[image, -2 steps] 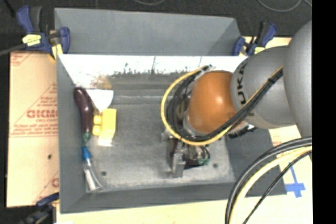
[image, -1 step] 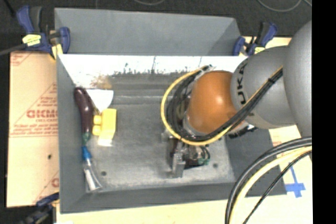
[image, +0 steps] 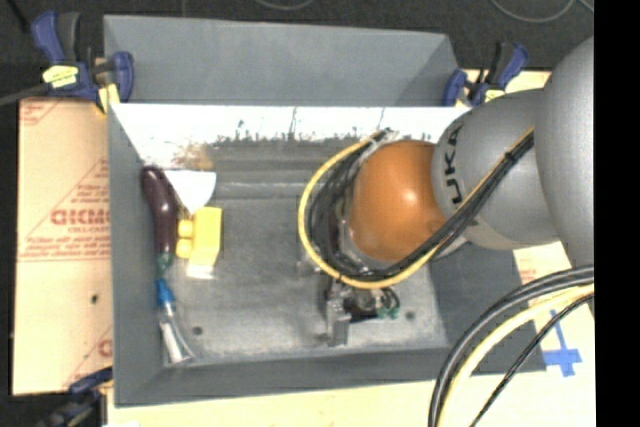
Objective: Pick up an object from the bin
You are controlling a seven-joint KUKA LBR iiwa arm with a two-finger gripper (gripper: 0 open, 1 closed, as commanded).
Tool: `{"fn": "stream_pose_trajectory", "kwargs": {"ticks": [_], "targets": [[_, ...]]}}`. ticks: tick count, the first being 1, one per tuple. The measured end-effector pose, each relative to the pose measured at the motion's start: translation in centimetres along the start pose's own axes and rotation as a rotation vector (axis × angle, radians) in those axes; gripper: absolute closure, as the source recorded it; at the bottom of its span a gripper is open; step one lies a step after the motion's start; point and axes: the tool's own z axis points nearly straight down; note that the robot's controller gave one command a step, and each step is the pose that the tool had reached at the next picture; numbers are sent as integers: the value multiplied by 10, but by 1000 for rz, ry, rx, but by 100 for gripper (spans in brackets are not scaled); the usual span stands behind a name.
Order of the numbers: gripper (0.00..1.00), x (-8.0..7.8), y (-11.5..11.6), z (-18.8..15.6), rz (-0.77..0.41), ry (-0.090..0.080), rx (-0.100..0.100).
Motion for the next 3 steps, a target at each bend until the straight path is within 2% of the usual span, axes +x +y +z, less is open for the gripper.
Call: {"fn": "stream_pose_trajectory", "kwargs": {"ticks": [1,2,3], "targets": [[0,-1,-9,0,-151,-6,-6],[0,-8,-46,6,-6,-5,-2],[0,-11,-81,12,-171,-9,-3]]}}
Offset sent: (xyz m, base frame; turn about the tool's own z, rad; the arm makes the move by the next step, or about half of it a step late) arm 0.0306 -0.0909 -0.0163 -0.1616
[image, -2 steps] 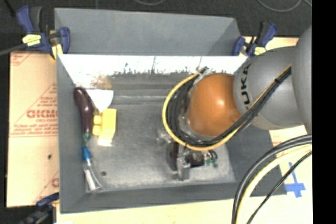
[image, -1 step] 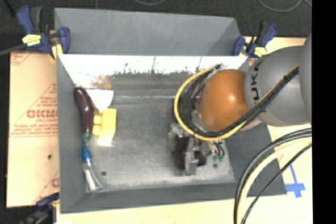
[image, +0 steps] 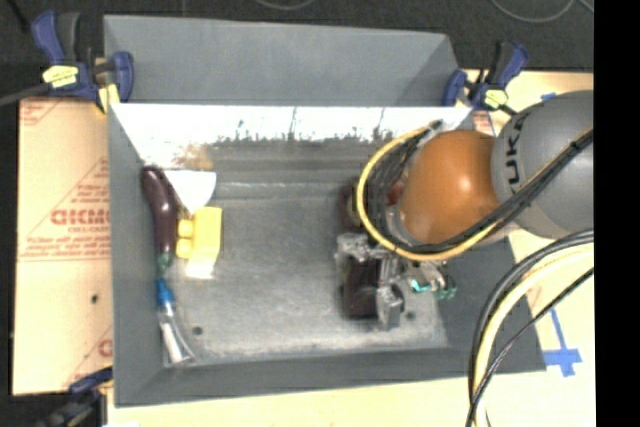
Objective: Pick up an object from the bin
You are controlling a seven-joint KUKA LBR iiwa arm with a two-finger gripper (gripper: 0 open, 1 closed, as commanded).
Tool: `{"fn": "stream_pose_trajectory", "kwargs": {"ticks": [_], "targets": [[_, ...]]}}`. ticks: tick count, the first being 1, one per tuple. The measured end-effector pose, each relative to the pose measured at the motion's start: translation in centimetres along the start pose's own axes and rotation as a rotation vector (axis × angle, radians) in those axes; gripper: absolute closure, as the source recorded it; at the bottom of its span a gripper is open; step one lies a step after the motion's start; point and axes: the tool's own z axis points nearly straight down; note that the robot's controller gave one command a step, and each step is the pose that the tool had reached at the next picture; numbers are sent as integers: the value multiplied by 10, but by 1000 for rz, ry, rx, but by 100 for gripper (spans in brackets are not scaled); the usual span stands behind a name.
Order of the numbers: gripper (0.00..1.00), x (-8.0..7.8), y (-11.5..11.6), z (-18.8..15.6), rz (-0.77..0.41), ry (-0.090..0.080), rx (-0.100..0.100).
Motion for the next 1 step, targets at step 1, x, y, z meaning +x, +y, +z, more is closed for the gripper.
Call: {"fn": "stream_pose_trajectory", "kwargs": {"ticks": [1], "targets": [[0,1,-12,2,-59,-1,-1]]}}
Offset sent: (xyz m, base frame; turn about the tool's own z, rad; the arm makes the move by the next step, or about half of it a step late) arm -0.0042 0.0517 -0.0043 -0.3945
